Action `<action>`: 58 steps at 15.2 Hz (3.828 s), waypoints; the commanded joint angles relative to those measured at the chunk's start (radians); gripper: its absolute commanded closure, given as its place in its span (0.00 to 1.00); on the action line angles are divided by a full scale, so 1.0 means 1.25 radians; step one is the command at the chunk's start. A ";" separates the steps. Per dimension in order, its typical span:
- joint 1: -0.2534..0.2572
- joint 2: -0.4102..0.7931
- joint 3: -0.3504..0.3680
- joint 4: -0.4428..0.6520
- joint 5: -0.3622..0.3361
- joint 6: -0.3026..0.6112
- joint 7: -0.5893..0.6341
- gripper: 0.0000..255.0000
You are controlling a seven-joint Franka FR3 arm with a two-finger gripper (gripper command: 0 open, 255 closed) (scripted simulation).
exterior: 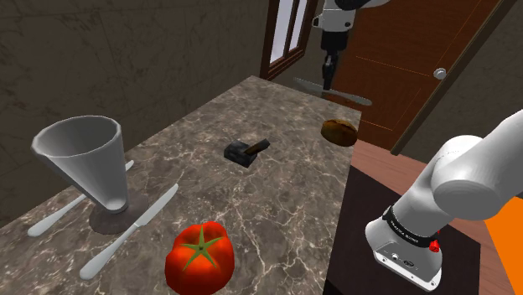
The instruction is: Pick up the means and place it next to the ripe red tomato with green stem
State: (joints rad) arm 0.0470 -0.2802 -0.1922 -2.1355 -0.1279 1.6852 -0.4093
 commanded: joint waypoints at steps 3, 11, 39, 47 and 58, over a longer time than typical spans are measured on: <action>0.030 0.000 0.043 0.000 0.025 -0.006 0.066 1.00; 0.098 0.042 0.139 0.041 0.081 -0.013 0.212 1.00; 0.323 0.480 0.353 0.541 0.102 -0.071 0.641 1.00; 0.321 0.485 0.351 0.462 0.100 0.013 0.638 1.00; 0.321 0.510 0.348 0.379 0.095 0.121 0.636 1.00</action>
State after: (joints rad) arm 0.4476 0.3548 0.2426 -1.6524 -0.0089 1.8235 0.3845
